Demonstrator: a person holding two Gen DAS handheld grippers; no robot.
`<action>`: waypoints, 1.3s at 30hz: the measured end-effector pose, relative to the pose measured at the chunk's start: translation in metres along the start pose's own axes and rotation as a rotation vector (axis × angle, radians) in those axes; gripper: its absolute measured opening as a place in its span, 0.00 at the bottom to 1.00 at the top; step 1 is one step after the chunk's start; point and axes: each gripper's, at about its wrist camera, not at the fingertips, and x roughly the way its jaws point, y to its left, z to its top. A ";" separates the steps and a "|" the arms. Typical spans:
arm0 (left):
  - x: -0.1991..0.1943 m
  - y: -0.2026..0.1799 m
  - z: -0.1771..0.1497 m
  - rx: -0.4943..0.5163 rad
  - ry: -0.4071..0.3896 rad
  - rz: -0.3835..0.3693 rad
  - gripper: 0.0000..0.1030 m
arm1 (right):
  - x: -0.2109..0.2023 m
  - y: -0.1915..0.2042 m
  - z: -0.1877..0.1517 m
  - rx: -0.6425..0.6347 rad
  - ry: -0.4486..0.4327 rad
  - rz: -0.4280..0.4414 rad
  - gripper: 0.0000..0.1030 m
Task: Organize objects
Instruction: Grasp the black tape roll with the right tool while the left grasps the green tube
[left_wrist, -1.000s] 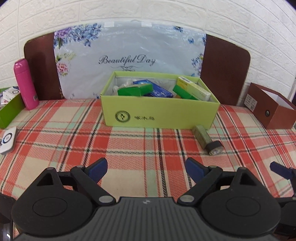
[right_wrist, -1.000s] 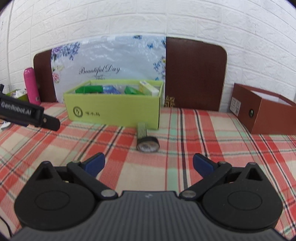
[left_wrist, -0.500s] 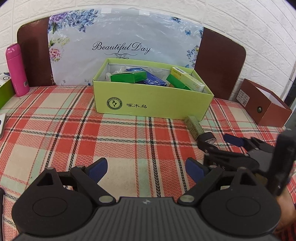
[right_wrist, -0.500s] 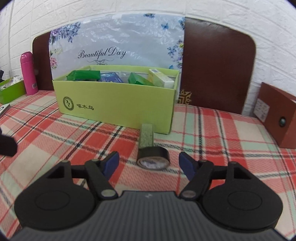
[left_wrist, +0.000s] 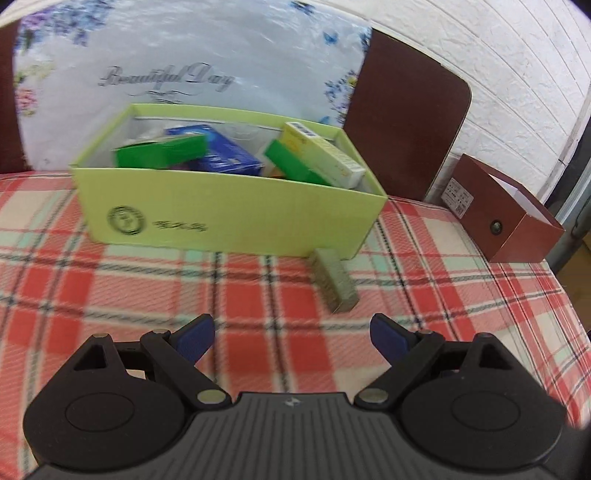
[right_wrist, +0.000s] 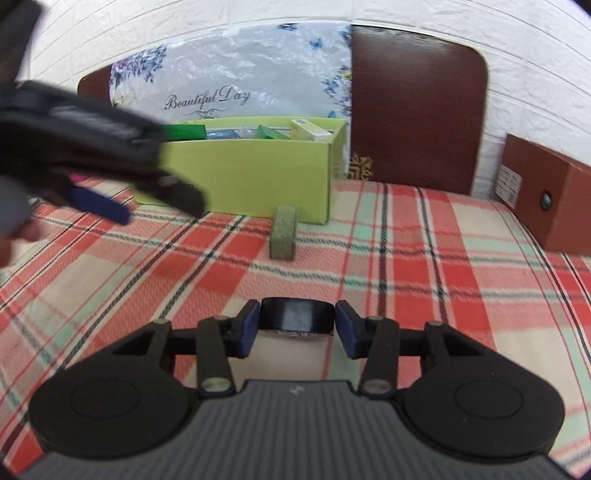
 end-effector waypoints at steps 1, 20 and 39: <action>0.011 -0.005 0.004 -0.009 0.004 0.001 0.91 | -0.005 -0.002 -0.003 0.016 0.001 -0.002 0.43; 0.060 -0.010 0.010 -0.014 0.102 -0.097 0.27 | -0.027 -0.003 -0.018 0.061 0.018 0.031 0.43; 0.039 -0.013 -0.018 0.109 0.075 -0.053 0.33 | -0.025 0.008 -0.028 0.043 0.056 0.001 0.45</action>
